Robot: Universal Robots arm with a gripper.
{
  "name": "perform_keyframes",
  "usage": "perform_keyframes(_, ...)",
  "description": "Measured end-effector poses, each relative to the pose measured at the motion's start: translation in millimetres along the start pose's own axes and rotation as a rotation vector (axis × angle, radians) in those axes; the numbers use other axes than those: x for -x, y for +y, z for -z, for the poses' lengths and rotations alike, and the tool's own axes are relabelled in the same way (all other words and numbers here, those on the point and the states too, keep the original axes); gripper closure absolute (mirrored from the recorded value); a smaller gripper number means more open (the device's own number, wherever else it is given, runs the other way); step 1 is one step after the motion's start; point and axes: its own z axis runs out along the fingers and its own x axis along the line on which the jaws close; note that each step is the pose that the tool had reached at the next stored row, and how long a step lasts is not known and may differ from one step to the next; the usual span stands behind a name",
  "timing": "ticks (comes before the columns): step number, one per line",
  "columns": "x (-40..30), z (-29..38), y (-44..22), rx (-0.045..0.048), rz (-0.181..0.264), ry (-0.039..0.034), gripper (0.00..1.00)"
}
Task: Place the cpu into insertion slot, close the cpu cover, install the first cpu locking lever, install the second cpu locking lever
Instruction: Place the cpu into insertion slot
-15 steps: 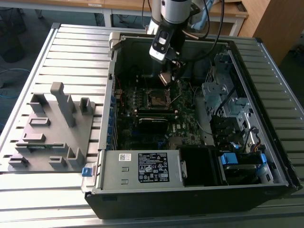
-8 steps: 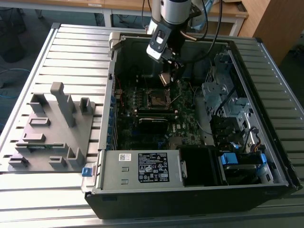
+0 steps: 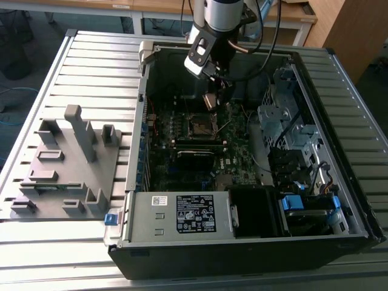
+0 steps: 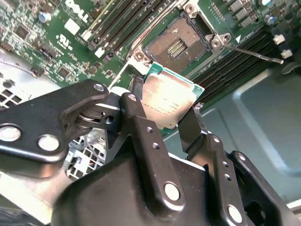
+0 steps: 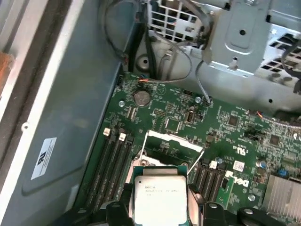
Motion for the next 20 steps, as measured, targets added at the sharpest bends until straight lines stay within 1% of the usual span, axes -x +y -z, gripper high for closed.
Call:
perform_keyframes(16,0.1,-4.2,-0.4,0.0046,-0.242,-0.0224,0.46)
perform_keyframes(17,0.1,-4.2,-0.6,0.0046,-0.250,-0.0232,0.46)
perform_keyframes(20,0.1,-4.2,-0.5,0.0048,-0.251,-0.0233,0.46)
